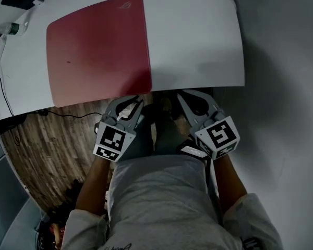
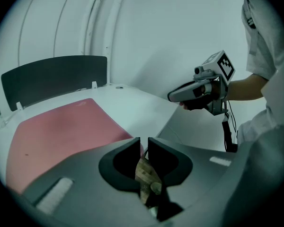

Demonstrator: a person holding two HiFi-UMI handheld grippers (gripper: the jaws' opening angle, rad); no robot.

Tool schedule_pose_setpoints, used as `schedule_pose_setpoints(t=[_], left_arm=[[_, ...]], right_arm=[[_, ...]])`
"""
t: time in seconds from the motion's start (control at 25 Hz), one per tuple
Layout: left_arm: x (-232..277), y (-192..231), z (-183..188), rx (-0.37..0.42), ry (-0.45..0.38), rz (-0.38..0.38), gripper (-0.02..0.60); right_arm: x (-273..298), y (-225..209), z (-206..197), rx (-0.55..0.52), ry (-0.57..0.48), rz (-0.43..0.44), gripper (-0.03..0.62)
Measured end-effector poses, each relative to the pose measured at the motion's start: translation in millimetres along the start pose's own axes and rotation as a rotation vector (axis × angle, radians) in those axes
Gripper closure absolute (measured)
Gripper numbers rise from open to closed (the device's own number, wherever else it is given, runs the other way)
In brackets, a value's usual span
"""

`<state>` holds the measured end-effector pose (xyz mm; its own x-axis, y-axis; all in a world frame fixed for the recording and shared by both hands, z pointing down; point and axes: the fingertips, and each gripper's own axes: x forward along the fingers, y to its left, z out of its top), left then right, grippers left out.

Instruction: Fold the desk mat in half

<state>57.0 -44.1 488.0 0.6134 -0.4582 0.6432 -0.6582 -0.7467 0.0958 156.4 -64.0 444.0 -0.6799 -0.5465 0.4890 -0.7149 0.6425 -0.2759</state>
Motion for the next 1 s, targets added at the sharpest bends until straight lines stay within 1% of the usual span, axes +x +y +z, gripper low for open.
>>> schedule_pose_setpoints(t=[0.16,0.32,0.44,0.56,0.72,0.84,1.0], left_arm=[[8,1,-4,0.056,0.028,-0.009,0.503],[14,5,-8,0.115,0.071,0.000,0.497],[19,8,-11,0.145,0.089,0.002,0.489],[25,8,-15,0.184,0.109,0.002,0.471],[35,7,-22,0.254,0.142,0.013,0.442],[43,7,-29,0.336,0.182,0.035,0.429],[52,5,-40,0.519,0.245,0.076,0.423]], right_arm=[[4,-2,-5,0.004,0.012,-0.002,0.588],[8,-4,-8,0.008,0.021,0.000,0.587],[10,-5,-12,0.013,0.032,0.000,0.587],[11,-6,-15,0.023,0.036,0.002,0.586],[12,-10,-18,0.031,0.039,0.001,0.586],[14,-12,-20,0.038,0.044,0.002,0.587],[16,-13,-22,0.052,0.047,0.003,0.587]])
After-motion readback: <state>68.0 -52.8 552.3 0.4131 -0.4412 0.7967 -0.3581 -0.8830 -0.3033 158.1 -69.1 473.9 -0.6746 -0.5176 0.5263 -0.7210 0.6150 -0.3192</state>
